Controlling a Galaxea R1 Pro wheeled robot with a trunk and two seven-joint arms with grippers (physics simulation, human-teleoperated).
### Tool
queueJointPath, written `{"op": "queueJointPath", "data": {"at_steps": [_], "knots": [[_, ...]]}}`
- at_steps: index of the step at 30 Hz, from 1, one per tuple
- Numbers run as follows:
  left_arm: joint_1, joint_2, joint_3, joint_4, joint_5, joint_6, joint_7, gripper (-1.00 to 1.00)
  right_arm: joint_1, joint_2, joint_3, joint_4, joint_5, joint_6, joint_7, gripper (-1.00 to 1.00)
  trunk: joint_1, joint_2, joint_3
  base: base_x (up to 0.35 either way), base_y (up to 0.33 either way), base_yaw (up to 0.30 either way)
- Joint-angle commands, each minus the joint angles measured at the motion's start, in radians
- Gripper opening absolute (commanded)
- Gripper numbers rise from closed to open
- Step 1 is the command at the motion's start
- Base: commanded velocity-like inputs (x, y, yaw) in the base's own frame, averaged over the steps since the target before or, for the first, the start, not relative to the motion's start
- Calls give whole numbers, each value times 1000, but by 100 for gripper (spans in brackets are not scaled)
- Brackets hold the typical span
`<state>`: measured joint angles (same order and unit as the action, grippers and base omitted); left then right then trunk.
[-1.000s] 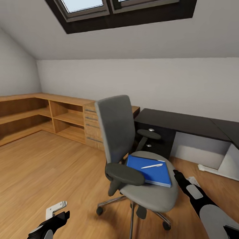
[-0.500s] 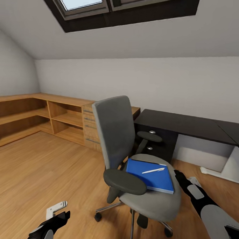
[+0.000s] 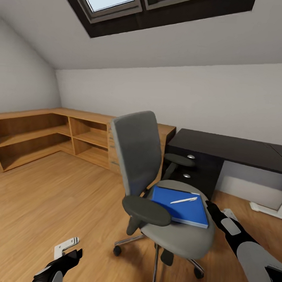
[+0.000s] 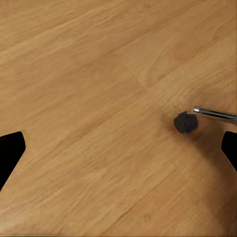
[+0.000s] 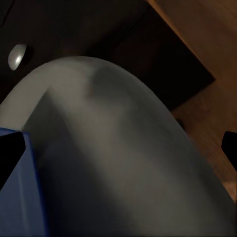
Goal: In the bedroom, organize the workspace by keeping the computer under the desk, ensuring the monitor is on the desk, placing the keyboard on the desk next to the monitor, placing the mouse on the desk next to the keyboard, moving the folder from the swivel chair onto the desk next to the mouse, stacking the notebook on top of the folder with the pen on top of the notebook, and positioning the swivel chair next to the desk.
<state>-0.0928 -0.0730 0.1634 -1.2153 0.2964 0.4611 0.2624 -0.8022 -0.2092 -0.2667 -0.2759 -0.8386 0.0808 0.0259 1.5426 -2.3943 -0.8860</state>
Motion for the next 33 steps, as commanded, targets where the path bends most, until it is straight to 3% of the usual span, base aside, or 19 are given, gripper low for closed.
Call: {"op": "queueJointPath", "data": {"at_steps": [1,33], "knots": [[-1,-1,1,-1,10,4,6,100,0,0,-5,0,-8,5,4,100,0,0,-2,0,0,200],[-1,-2,-4,-1,9,4,6,100,0,-1,-5,-4,-8,5,8,100,0,0,-34,0,0,175]]}}
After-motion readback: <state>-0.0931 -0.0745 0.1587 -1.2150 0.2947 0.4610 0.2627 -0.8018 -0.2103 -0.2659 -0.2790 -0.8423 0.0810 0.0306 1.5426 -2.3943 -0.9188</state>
